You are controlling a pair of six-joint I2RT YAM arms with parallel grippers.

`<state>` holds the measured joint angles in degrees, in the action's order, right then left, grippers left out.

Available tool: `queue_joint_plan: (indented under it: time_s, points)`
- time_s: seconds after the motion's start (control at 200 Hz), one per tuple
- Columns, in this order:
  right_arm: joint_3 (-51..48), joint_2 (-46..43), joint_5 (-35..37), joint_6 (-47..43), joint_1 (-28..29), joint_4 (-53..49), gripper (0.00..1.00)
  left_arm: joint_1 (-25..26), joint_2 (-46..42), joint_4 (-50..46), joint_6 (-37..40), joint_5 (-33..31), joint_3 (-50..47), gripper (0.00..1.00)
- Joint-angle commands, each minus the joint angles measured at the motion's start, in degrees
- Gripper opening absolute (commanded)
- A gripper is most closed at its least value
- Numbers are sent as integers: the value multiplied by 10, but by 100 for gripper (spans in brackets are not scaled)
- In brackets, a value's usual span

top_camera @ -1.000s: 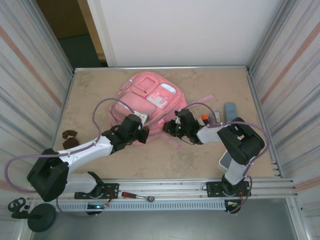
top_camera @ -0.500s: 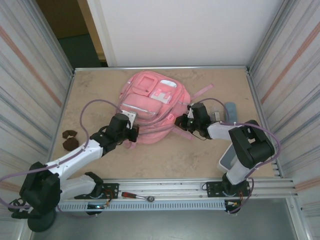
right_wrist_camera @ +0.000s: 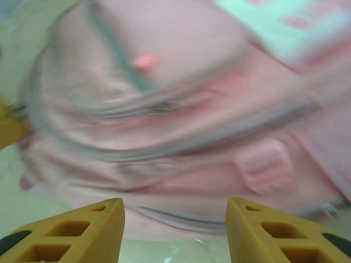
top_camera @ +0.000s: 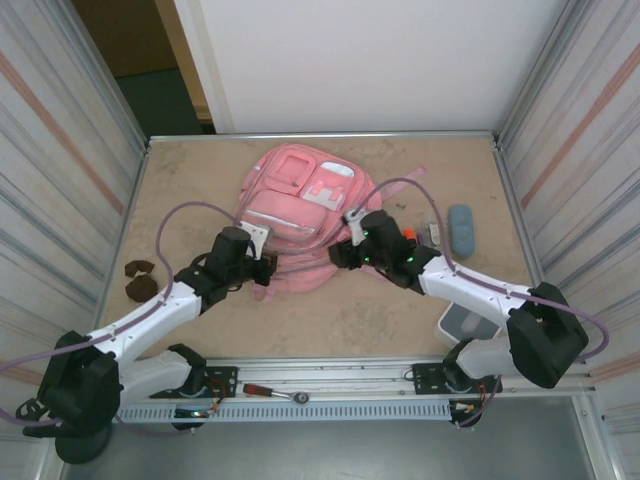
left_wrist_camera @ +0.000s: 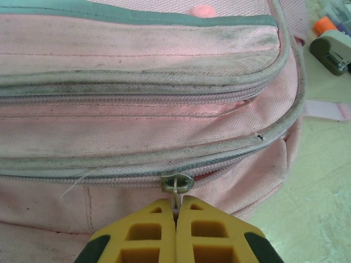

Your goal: Pack books, pencil case, and school supplies into a backpack

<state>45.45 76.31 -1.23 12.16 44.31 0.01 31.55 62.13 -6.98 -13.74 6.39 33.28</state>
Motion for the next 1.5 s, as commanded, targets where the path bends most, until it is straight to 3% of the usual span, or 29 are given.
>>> queue_joint_plan:
  time_s: [0.0,0.256,0.631,0.792,0.927,1.267,1.493]
  points:
    - [28,21,80,-167,44,6,50,-10,-16,15,4,45,2,0]
    - [96,112,95,-273,111,25,48,-15,-22,14,-2,52,4,0]
    - [143,183,130,-300,115,37,38,-16,-27,13,-4,50,-2,0]
    - [131,176,149,-301,112,39,14,-20,-31,7,-14,37,-4,0]
    - [112,151,165,-287,102,25,3,-31,-44,-9,-20,-2,-8,0]
    - [26,51,126,-269,44,44,2,-62,-52,-45,-21,-116,-9,0]
    - [36,48,75,-286,5,23,4,-60,-53,-48,-26,-72,-9,0]
